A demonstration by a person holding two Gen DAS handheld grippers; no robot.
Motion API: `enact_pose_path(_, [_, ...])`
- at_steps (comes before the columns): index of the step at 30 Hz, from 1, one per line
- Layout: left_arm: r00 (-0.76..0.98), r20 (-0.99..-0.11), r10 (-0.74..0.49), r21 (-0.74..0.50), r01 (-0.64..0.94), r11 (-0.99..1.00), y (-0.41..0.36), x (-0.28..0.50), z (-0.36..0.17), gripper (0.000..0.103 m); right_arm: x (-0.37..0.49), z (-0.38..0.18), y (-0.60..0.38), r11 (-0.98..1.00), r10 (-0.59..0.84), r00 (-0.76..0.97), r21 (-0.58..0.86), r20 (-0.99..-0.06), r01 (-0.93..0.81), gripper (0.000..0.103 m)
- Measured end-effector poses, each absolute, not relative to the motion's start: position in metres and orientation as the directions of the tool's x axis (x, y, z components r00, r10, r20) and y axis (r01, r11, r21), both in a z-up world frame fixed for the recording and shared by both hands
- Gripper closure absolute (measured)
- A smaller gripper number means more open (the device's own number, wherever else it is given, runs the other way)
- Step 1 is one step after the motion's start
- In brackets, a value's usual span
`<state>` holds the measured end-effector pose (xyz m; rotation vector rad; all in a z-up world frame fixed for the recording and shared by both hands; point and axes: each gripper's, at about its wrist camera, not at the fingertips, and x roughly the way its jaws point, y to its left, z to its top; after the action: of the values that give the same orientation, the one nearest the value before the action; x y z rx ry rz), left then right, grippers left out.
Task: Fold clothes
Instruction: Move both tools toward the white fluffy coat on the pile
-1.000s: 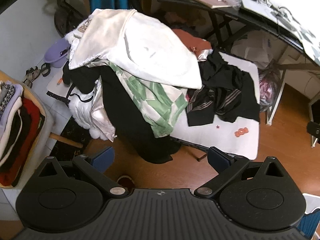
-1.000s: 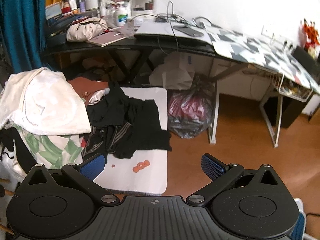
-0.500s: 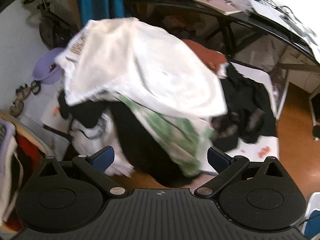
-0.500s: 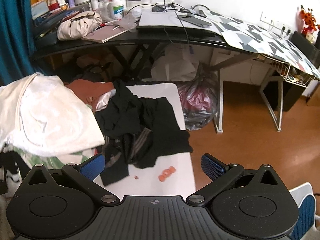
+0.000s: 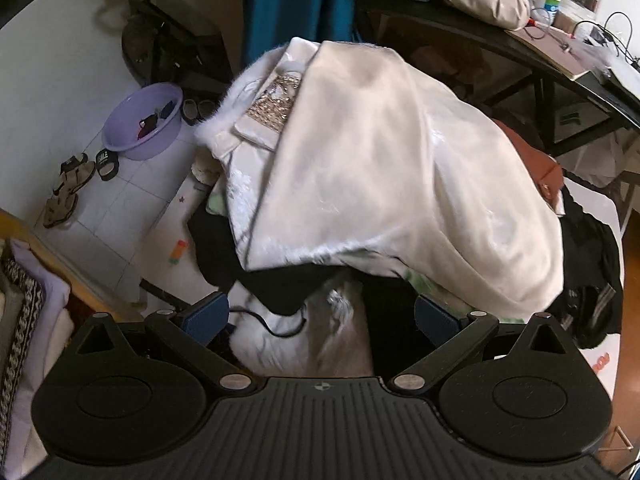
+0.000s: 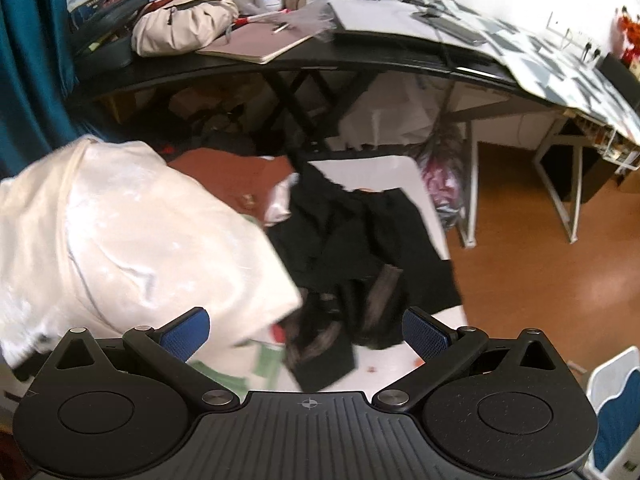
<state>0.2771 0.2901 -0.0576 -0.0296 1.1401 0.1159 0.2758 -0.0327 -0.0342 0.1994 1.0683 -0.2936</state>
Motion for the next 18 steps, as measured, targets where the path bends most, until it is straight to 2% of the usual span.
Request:
enact_pose_path(10, [0.386,-0.922,0.022,-0.010,-0.080,0.997,0.301,0.295,-0.070,0.002,0.310,-0.039,0.001,0.959,-0.164,0.451,-0.035,-0.877,0.280,0.001])
enact_pose_path(15, [0.409,-0.911,-0.055,-0.127,-0.152,0.980,0.318,0.295,-0.071,0.002,0.333,-0.047,0.005,0.966,-0.142,0.439,-0.028,-0.887,0.256,0.001])
enact_pose_path(18, [0.402,-0.915,-0.025,-0.107,-0.182,0.977,0.321,0.303,-0.072,0.002,0.354,-0.051,0.009,0.972,-0.093,0.434,0.012,-0.896,0.233,0.001])
